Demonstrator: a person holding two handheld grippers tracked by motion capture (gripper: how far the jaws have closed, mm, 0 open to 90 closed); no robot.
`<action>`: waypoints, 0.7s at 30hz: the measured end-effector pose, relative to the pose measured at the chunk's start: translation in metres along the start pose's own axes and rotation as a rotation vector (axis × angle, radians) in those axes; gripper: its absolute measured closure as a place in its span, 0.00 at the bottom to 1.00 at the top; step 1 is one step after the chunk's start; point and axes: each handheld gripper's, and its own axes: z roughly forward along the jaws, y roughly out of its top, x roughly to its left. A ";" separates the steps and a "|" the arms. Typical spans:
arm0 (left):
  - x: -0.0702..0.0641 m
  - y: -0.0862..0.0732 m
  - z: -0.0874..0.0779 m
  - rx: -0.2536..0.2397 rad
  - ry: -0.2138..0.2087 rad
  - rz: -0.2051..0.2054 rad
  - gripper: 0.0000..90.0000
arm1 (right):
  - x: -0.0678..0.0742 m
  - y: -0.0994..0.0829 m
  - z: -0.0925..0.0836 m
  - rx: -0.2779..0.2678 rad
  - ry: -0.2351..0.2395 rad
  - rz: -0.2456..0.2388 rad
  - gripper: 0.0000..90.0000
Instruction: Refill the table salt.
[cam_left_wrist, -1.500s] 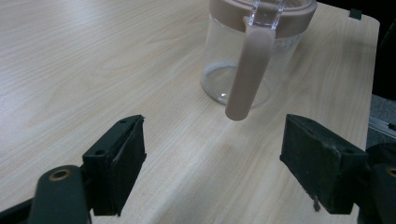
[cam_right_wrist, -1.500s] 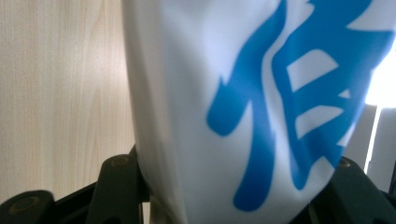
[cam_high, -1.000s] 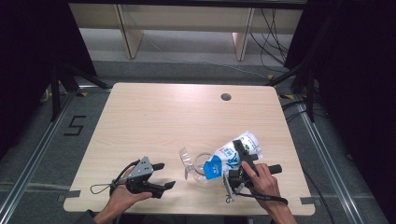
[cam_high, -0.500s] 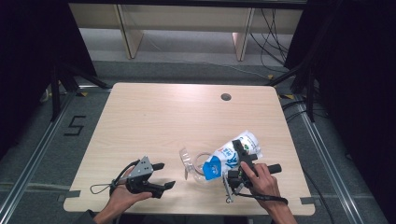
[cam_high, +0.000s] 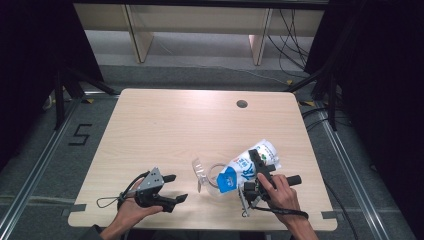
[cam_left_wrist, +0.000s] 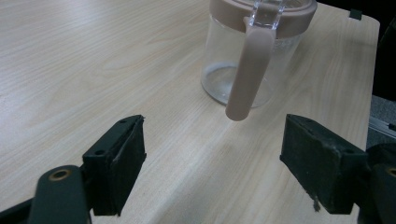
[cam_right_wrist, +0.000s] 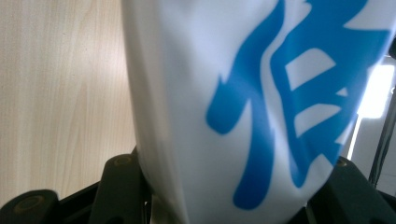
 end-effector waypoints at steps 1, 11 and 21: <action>0.000 0.000 0.000 0.000 0.000 -0.001 0.24 | 0.001 0.000 0.000 0.004 0.002 0.010 0.54; 0.000 0.000 0.000 -0.001 0.000 0.000 0.24 | 0.000 0.001 -0.001 0.017 0.010 -0.016 0.55; 0.000 0.000 0.000 -0.001 0.000 -0.001 0.24 | 0.004 0.002 0.000 0.007 0.006 -0.006 0.55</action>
